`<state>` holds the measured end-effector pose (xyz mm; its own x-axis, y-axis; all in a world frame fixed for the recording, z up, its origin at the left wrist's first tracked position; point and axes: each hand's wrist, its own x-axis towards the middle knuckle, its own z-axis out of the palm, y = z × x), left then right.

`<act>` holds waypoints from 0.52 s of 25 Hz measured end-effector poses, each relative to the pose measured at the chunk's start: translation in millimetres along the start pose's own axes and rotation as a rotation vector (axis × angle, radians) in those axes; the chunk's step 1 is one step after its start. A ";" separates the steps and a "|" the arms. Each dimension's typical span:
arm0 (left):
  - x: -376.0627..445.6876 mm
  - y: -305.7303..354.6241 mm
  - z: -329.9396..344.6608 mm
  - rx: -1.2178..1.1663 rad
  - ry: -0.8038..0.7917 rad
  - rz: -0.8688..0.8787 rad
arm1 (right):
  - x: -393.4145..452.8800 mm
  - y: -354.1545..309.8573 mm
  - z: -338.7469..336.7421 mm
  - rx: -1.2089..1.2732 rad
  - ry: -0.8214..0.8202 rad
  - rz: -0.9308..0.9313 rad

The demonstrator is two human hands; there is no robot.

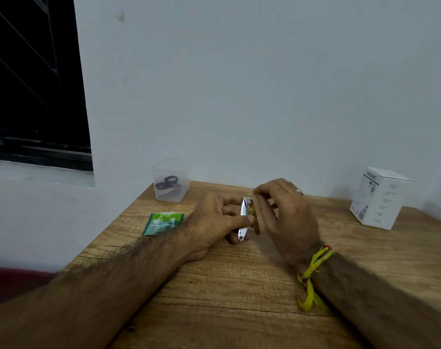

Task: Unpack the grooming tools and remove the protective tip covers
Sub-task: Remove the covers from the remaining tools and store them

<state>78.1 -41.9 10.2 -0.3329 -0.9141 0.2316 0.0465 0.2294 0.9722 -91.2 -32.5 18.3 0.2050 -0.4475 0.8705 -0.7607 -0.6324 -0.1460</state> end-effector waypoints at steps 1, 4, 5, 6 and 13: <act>0.1 0.4 -0.2 -0.003 -0.002 -0.002 | 0.6 -0.1 -0.4 0.022 0.015 0.015; -0.7 1.8 0.7 -0.007 -0.021 0.010 | -1.5 -4.7 2.5 0.046 -0.069 -0.040; -1.4 2.3 1.3 -0.008 -0.024 0.012 | -2.6 -5.0 3.5 0.043 -0.094 -0.063; -2.1 2.4 1.8 -0.010 -0.025 0.012 | -3.2 -3.9 3.8 0.041 -0.105 -0.074; -1.9 1.8 -0.1 -0.082 -0.004 -0.029 | -3.9 4.0 0.7 0.071 -0.107 -0.110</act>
<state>78.9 -39.7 11.5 -0.3391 -0.9184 0.2038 0.1139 0.1750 0.9780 -94.6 -33.7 14.0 0.3515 -0.4354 0.8288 -0.6855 -0.7226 -0.0889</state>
